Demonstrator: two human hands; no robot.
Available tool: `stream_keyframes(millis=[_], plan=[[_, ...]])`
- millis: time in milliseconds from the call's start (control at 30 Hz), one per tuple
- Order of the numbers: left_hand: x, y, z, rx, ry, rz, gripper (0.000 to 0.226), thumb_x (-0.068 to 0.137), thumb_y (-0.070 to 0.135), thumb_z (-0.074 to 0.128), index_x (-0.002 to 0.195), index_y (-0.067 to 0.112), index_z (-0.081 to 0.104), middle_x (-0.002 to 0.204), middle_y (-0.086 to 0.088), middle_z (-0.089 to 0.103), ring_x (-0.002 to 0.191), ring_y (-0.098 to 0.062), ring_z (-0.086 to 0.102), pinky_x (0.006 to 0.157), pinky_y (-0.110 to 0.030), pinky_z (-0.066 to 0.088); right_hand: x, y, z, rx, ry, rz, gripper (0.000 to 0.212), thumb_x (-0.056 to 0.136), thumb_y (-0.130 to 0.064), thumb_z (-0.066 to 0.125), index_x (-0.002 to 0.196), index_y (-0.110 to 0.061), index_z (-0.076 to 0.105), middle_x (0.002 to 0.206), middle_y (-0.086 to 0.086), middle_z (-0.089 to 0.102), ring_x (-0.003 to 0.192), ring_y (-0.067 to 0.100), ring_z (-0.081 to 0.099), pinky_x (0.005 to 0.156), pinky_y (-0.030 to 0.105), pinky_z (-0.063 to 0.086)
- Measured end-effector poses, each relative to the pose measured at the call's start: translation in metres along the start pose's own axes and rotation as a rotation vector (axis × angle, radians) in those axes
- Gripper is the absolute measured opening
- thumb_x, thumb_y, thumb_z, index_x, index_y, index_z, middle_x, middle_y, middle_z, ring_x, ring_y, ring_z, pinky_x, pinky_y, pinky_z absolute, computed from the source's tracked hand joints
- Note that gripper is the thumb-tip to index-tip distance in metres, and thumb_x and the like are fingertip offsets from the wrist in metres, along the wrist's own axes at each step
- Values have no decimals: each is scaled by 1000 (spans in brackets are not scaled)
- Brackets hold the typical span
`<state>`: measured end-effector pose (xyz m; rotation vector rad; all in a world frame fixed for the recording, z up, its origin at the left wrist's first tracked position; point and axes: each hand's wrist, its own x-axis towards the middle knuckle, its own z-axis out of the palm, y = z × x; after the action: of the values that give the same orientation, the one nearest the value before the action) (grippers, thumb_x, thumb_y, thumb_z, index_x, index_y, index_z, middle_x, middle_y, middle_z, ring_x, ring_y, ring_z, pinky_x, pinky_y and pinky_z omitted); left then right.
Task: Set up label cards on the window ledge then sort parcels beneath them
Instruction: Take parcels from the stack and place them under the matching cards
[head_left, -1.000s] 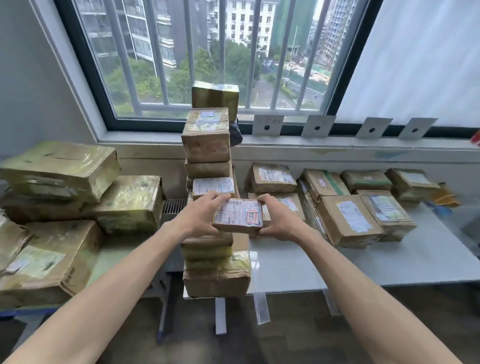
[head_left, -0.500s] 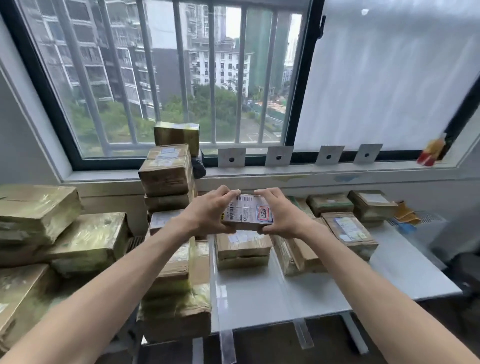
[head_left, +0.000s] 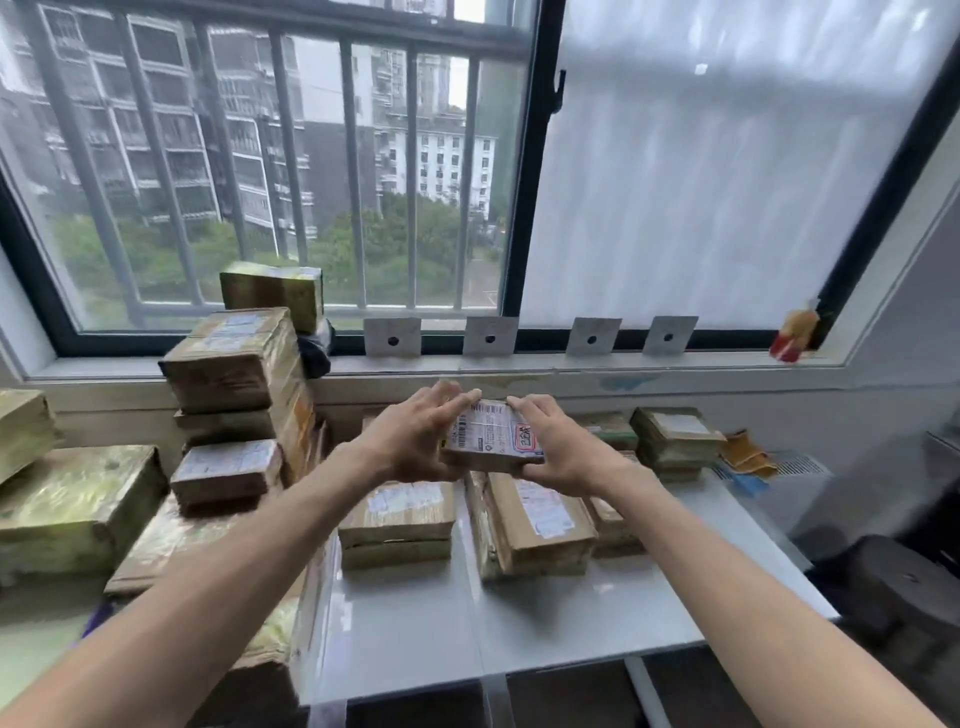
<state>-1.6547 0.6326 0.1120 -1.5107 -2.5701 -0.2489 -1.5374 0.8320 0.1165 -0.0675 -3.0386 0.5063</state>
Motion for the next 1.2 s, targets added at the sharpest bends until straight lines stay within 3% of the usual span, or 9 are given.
stream_keyframes(millis=[100,233,400,600,833,1200], plan=[[30,32,4,35,-15,52,113,77,54,75,158,34,-1,162,0,12,146,-21,17,118,-41,31,-19,28,-19,-21,12,39,95,87,-26,73,159,-15,13,153,-1,19,132,25,42,111,35,37],[74,79,11,58,32,133,106,81,51,72,159,27,4,158,-3,24,142,-23,30,112,-42,39,-47,64,-45,-80,29,127,94,89,-23,71,159,-14,10,157,2,14,135,28,40,113,36,36],[133,133,19,93,62,249,106,72,66,60,158,25,11,151,-3,36,135,-25,41,107,-44,41,-75,109,-72,-180,72,283,102,83,-26,80,159,-16,13,156,8,20,133,33,45,108,42,42],[194,170,39,175,24,313,109,73,63,66,157,24,10,151,1,37,140,-20,32,109,-57,34,-82,151,-87,-256,61,425,96,86,-25,77,158,-14,15,149,12,30,131,35,49,106,43,47],[251,187,70,158,-65,350,108,74,61,71,158,27,12,152,3,37,143,-23,28,111,-63,26,-72,202,-94,-253,-25,506,83,89,-26,74,153,-13,22,149,13,32,130,34,50,104,40,46],[302,206,140,26,-170,386,102,71,57,73,155,30,21,150,5,41,145,-21,27,114,-61,19,-64,279,-57,-195,-109,635,93,89,-29,75,158,-17,13,156,10,23,132,33,48,101,42,49]])
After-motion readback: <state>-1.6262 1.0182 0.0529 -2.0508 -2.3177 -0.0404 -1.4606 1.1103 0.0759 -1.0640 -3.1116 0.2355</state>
